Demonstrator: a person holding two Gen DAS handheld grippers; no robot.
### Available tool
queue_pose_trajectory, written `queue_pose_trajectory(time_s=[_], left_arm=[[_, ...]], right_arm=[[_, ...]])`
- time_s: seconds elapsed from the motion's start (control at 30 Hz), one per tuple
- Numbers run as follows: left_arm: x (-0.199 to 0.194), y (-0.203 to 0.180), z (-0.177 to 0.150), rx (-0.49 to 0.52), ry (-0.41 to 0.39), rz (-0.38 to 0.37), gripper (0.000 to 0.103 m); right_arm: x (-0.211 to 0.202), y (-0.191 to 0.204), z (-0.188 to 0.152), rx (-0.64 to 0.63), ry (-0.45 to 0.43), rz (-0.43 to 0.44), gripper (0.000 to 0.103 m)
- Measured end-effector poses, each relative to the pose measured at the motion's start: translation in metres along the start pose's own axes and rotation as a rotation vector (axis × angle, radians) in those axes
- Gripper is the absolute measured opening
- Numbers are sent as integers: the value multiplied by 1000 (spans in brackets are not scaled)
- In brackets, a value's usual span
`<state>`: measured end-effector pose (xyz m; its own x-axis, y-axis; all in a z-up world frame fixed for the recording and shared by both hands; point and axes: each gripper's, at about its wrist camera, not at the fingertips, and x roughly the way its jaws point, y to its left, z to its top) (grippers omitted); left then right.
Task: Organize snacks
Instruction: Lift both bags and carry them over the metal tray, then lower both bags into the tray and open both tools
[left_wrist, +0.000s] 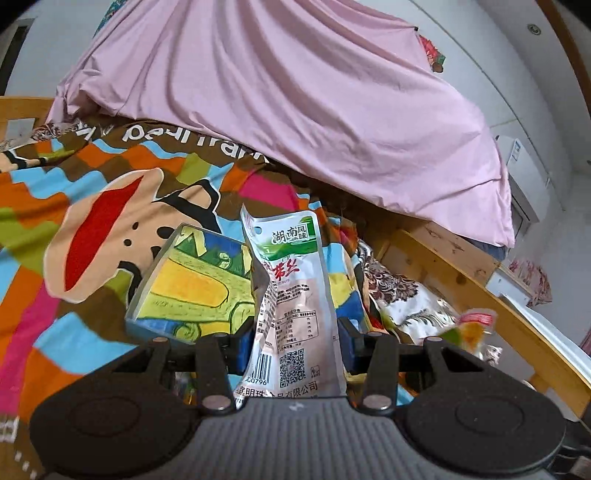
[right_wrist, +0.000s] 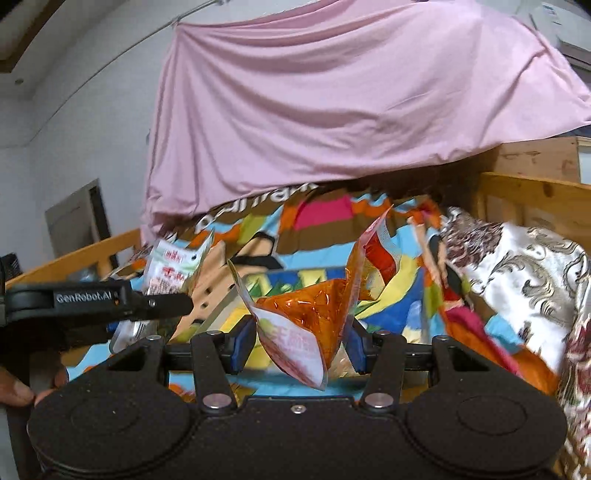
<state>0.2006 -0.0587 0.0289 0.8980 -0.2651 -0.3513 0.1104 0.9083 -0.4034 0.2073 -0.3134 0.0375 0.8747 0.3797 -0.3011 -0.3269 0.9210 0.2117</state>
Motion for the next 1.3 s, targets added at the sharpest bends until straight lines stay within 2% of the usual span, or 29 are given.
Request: queue_pose_trajectory(time_s=[0.17, 0.37, 0.67, 1.07, 1.3], left_arm=[[44, -1, 9, 14, 23, 18, 49], [92, 2, 15, 10, 52, 39, 49], [157, 12, 10, 3, 108, 91, 49], [193, 24, -2, -10, 222, 165, 49], [197, 23, 2, -23, 234, 177, 50]], right_arm=[[37, -31, 1, 24, 3, -39, 53], [83, -63, -7, 128, 20, -50, 53], [141, -75, -11, 95, 77, -46, 53], [184, -64, -17, 19, 192, -44, 54], [181, -67, -14, 15, 188, -53, 62]])
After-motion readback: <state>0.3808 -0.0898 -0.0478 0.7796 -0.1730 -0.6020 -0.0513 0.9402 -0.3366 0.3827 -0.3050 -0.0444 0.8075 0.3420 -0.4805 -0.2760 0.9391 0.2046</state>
